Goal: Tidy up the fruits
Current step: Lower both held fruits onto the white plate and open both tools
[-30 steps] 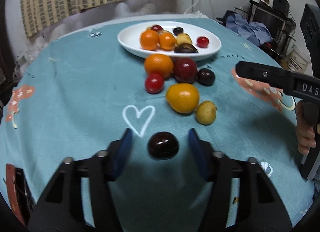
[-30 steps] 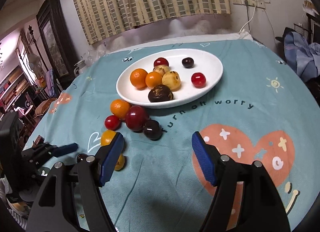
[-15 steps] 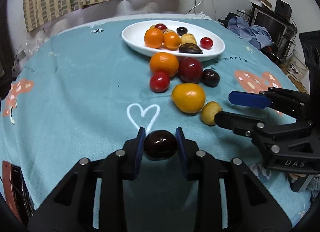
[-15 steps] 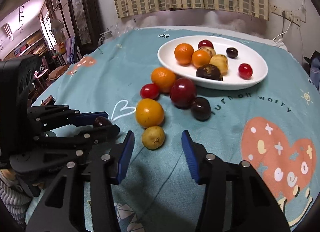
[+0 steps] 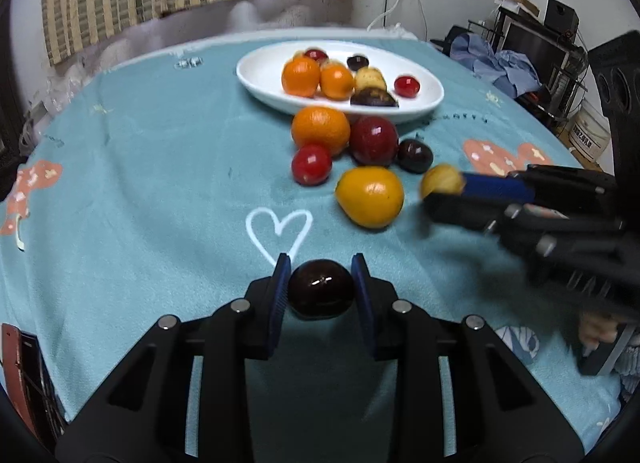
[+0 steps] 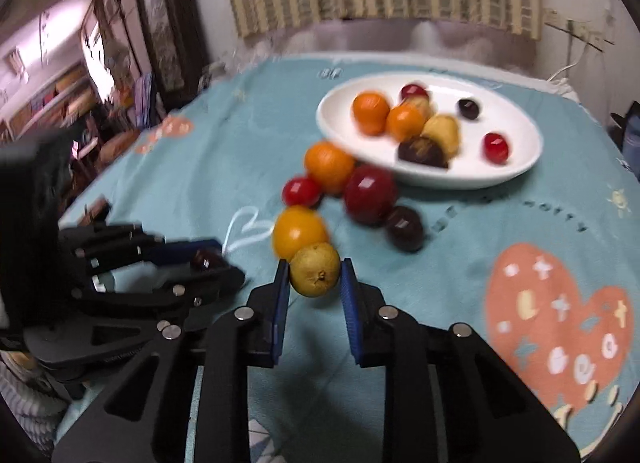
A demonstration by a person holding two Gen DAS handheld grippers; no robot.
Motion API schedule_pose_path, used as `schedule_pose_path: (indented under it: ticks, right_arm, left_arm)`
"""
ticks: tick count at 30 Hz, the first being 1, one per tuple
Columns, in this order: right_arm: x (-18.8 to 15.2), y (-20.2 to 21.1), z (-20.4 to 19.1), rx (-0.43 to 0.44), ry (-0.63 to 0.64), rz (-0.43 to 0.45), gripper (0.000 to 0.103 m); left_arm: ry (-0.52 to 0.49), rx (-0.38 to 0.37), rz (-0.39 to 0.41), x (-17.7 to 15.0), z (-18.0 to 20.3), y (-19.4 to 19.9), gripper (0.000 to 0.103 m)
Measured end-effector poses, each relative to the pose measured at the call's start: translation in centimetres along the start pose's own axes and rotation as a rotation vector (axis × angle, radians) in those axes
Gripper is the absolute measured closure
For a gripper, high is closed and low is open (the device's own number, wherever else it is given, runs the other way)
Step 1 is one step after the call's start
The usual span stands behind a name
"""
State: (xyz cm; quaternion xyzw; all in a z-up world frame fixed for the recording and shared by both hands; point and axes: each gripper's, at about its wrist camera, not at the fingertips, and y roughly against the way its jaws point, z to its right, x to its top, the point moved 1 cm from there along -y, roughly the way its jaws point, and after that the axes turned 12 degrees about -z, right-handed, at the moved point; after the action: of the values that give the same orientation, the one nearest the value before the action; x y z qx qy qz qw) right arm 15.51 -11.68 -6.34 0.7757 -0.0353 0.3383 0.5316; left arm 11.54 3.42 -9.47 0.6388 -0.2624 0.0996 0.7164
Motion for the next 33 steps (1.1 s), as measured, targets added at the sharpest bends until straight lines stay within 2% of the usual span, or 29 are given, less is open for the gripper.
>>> schedule_pose_path:
  ticks: [2,4,8,11,16,21,23,24,25,26,29,33]
  right_arm:
    - [0.2,0.8,1.0,0.001,-0.035,0.029,0.078]
    - [0.6,1.7,2.3,0.003,-0.080,0.056,0.078]
    - [2.4,3.2,4.4,-0.015,-0.128,0.100,0.078]
    - [5.0,3.7,5.8,-0.041,-0.144,0.116,0.078]
    - [8.8,2.0,8.6,-0.069,-0.193,0.122,0.078]
    - [10.3,-0.6,11.6,-0.041,-0.262,0.112,0.077]
    - [10.2,-1.4,12.3,-0.017,-0.277,0.096,0.070]
    - [10.2,-1.7,12.5,-0.016,-0.282,0.081,0.065]
    - [10.1,-1.9,12.6,-0.022,-0.292,0.070,0.042]
    - [9.9,-1.6,12.9,-0.027,-0.319,0.095,0.039]
    - [9.8,-0.5,12.7,-0.021,-0.323,0.131,0.039]
    - [9.0,2.6,11.5,0.001,-0.327,0.181,0.039]
  left_arm:
    - [0.011,0.007,0.040,0.3,-0.2,0.8,0.071]
    - [0.037,-0.019,0.071,1.2,-0.8,1.7,0.071]
    - [0.065,0.015,0.125,5.6,-2.5,3.0,0.071]
    - [0.095,0.004,0.151,9.2,-3.4,2.9,0.071]
    - [0.143,-0.003,0.171,15.2,-3.9,0.5,0.071]
    - [0.171,-0.018,0.146,18.6,-4.2,-3.2,0.070]
    - [0.190,0.016,0.146,19.0,-4.5,-4.5,0.053]
    - [0.196,0.016,0.146,18.9,-4.6,-4.8,0.039]
    - [0.201,0.016,0.143,18.7,-4.6,-5.1,0.037]
    - [0.195,0.019,0.135,18.5,-4.7,-5.2,0.037]
    - [0.193,0.031,0.146,17.7,-4.8,-4.4,0.034]
    - [0.207,0.029,0.178,15.8,-4.8,-2.0,0.024]
